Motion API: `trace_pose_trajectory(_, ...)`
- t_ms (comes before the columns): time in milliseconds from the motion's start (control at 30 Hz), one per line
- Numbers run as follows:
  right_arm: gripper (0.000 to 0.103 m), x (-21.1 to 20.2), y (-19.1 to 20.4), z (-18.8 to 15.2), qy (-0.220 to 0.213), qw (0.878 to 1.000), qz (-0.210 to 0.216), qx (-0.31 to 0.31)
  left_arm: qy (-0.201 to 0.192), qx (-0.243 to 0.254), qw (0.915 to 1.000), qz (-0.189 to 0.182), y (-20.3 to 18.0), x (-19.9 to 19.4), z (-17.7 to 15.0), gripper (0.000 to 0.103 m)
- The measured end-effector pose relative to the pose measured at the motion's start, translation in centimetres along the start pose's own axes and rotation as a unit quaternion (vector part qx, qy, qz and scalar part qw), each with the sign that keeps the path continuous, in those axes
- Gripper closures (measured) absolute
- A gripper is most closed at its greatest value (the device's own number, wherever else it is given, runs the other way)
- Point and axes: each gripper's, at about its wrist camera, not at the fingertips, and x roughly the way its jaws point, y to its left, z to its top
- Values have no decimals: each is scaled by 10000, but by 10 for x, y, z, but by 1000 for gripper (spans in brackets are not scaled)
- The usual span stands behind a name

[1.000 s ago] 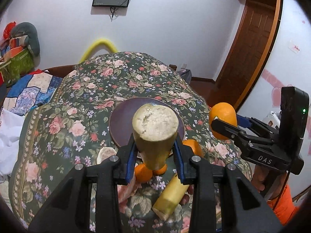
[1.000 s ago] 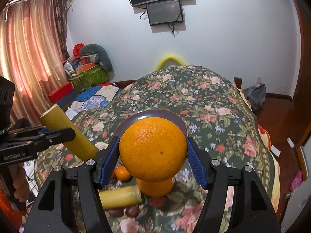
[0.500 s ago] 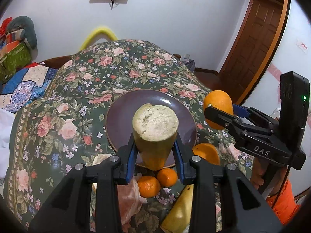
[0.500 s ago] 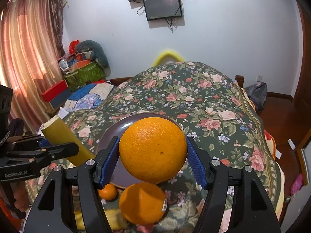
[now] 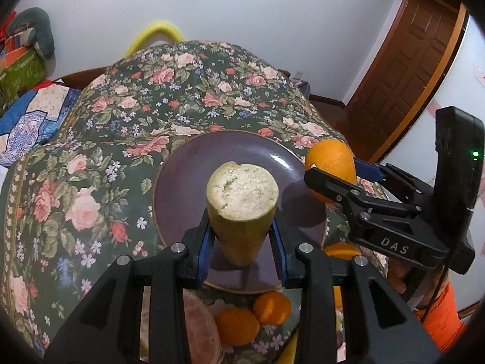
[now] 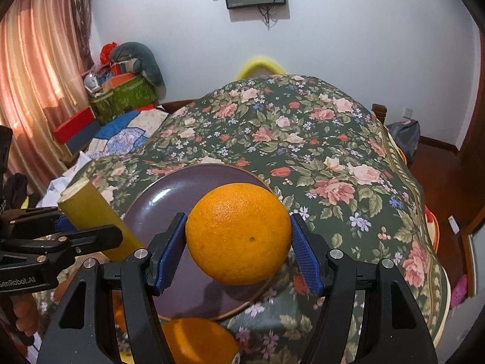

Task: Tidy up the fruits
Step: 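Lower the cylinder onto the purple plate with the left gripper while the right places the orange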

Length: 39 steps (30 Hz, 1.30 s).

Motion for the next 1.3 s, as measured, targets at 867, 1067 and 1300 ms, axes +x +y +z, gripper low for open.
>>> trace_pose_trajectory(867, 38, 45, -5, 3, 680, 9975, 150, -114, 293, -329, 9989, -126, 15, 38, 34, 68)
trace_pose_trajectory(1067, 38, 40, -5, 2, 728, 9973, 126, -34, 93, -220, 9997, -6, 12, 17, 32, 68)
trace_pose_trajectory(1300, 30, 10, 2, 11, 342, 9993, 129, -67, -137, -178, 9997, 83, 9, -15, 28, 68)
